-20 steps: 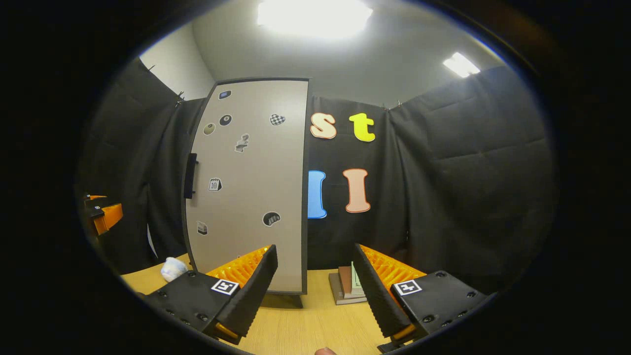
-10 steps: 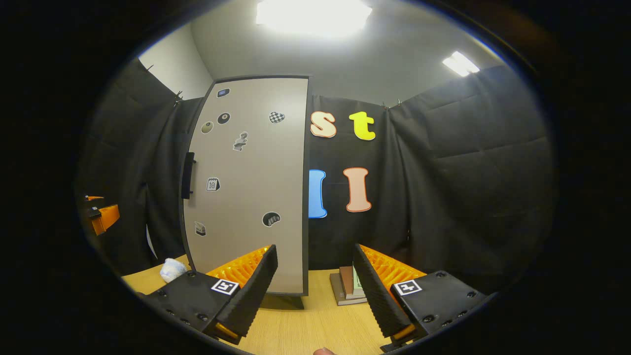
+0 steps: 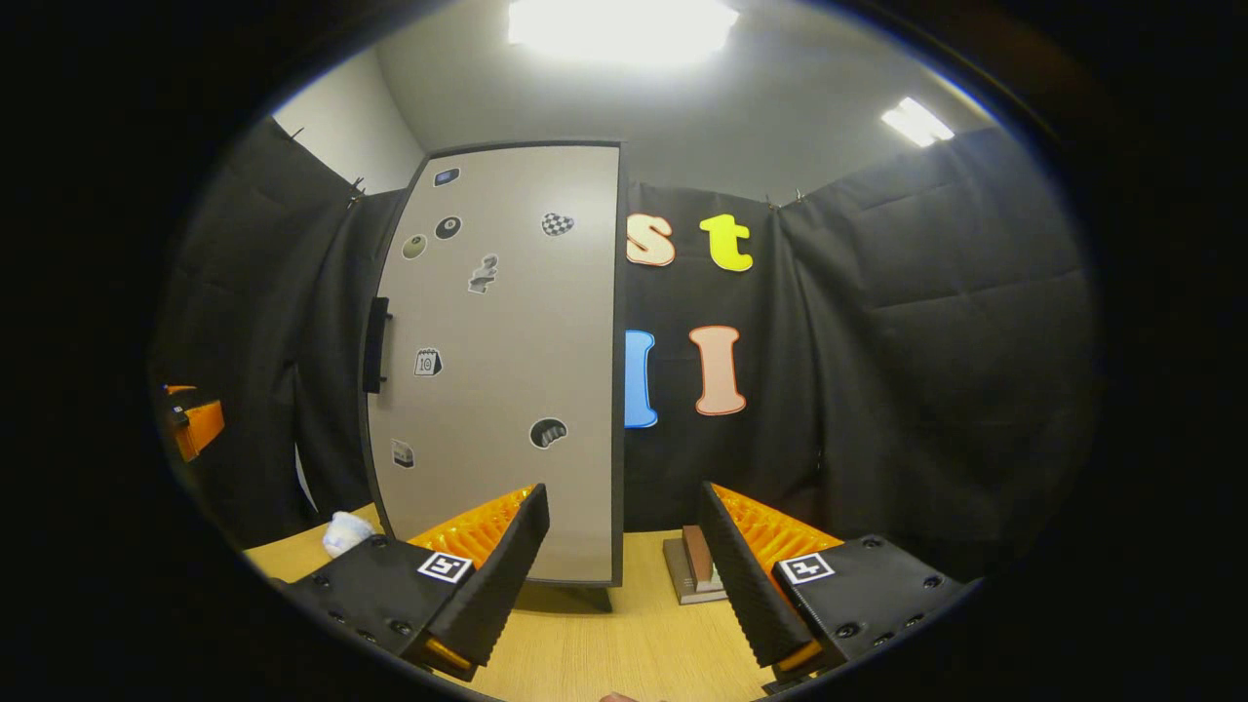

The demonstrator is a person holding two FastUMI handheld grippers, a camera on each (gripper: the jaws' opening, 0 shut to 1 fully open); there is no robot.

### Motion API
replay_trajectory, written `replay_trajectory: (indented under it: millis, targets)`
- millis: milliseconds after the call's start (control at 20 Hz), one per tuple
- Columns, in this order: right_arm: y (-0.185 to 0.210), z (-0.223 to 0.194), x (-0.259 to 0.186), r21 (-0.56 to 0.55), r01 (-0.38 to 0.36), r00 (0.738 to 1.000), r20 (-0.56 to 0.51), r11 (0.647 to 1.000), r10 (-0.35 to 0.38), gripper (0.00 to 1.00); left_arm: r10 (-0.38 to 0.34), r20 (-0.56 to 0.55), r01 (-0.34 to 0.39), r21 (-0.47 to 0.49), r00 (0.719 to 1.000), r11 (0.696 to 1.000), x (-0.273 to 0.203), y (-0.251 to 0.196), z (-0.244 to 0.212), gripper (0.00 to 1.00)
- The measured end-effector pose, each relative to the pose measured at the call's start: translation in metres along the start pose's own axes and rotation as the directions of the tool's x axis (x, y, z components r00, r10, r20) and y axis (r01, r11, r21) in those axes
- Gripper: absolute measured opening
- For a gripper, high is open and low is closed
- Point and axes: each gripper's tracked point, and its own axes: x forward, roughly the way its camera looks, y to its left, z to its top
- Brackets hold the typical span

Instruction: Open the cabinet door with the right hand, grasp the bottle in the cabinet with the left hand and place it on the coaster, then close the cabinet door with the right hand.

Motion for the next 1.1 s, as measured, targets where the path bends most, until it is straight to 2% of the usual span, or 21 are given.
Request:
replay_trajectory:
  millis: [450, 850, 1100]
  targets:
    - [0.06, 0.044, 0.028, -0.02, -0.115, 0.991, 0.07, 0.993, 0.116, 0.98, 0.136, -0.015, -0.135, 0.033, 0.991, 0.99, -0.029, 0.073, -0.009, 0.88]
    - [0.127, 0.072, 0.05, -0.019, -0.219, 0.97, 0.1, 0.976, 0.22, 0.97, 0.264, -0.02, -0.262, 0.065, 0.964, 0.963, -0.062, 0.137, -0.014, 0.88]
    - [0.164, 0.086, 0.058, 0.004, -0.271, 0.957, 0.113, 0.963, 0.269, 0.97, 0.318, -0.027, -0.315, 0.078, 0.948, 0.946, -0.079, 0.162, -0.017, 0.88]
